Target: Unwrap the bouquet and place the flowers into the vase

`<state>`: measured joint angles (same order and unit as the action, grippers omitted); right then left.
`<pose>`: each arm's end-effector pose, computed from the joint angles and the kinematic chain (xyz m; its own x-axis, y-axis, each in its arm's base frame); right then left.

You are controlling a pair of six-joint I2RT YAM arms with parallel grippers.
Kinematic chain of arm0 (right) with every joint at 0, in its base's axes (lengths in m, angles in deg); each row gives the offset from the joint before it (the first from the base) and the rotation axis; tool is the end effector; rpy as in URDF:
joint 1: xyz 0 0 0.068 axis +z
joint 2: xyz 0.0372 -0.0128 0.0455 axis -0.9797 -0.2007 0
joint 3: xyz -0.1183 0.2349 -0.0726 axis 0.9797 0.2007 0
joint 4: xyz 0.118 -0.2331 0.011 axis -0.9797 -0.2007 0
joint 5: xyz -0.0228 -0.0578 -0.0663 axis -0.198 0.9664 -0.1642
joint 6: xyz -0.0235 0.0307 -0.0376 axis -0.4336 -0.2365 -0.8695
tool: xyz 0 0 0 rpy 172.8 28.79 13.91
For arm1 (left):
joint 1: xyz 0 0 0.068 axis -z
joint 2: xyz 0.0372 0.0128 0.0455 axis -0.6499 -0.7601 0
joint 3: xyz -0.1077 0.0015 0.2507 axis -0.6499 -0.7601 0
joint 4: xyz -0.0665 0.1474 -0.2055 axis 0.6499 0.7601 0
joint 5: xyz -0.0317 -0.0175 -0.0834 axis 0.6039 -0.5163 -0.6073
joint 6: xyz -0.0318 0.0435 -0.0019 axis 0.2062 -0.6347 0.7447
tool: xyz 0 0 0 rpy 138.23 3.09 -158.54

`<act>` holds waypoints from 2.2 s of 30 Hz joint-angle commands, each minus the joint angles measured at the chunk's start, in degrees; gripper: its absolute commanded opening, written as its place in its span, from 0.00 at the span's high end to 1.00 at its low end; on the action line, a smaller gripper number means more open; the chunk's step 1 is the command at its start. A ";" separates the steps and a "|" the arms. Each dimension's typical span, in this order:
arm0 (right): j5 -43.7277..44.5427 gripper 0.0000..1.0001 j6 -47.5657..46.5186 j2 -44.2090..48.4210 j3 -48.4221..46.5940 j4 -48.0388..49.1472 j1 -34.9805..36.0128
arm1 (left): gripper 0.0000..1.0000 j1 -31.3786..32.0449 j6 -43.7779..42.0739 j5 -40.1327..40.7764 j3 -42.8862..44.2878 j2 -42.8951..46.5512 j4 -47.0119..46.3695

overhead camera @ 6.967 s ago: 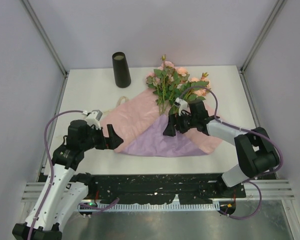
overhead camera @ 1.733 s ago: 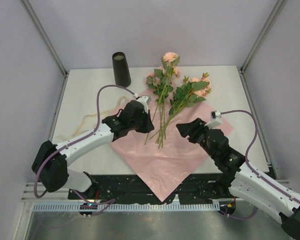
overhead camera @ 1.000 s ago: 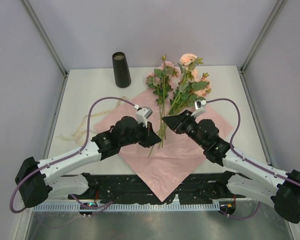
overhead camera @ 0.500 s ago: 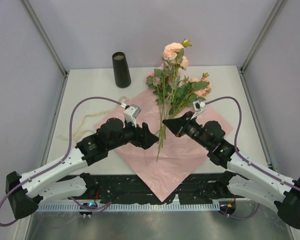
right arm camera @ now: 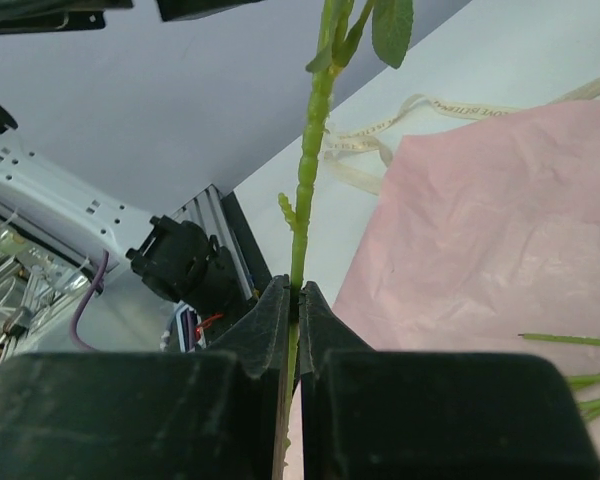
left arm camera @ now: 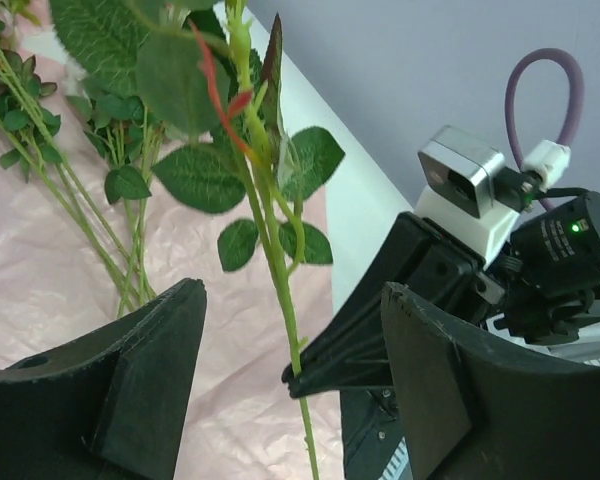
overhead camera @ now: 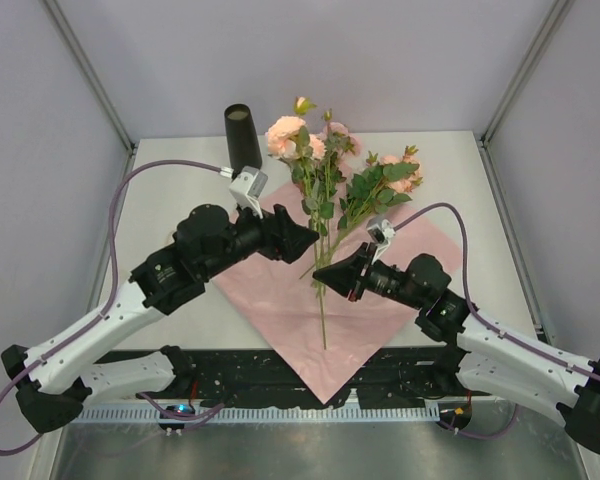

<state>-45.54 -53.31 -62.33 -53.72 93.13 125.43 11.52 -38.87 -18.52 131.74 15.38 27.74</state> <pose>0.1262 0.1509 0.2852 -0.4115 0.2612 -0.8732 -0.8030 0.3492 0.4829 0.1341 -0.1701 0.4112 -0.4720 -0.2382 -0.8488 0.6122 0.6042 -0.5100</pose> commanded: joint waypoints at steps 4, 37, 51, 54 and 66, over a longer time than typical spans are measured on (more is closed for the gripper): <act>-2.41 0.95 -3.94 1.72 -0.48 3.76 3.35 | 0.29 -0.90 2.22 -1.08 3.51 -4.13 -1.86; 21.67 0.05 0.37 14.47 -0.21 -18.56 5.03 | 1.00 -15.91 -33.63 15.18 18.53 -14.23 -20.12; 22.55 0.05 0.37 7.88 -3.47 -14.96 5.12 | 1.00 -32.54 -32.94 5.17 34.70 -32.60 -38.07; 23.87 0.05 -0.25 7.17 -3.64 -14.78 5.11 | 1.00 -34.38 -31.98 4.20 39.97 -36.81 -38.25; 28.79 0.05 -3.06 5.68 -4.52 -15.40 5.03 | 1.00 -38.52 -28.63 0.06 51.41 -50.70 -39.04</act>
<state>-19.73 -54.43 -56.30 -55.19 75.25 130.24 -25.85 -68.94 -16.51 180.40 -30.76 -7.93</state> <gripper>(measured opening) 0.956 0.041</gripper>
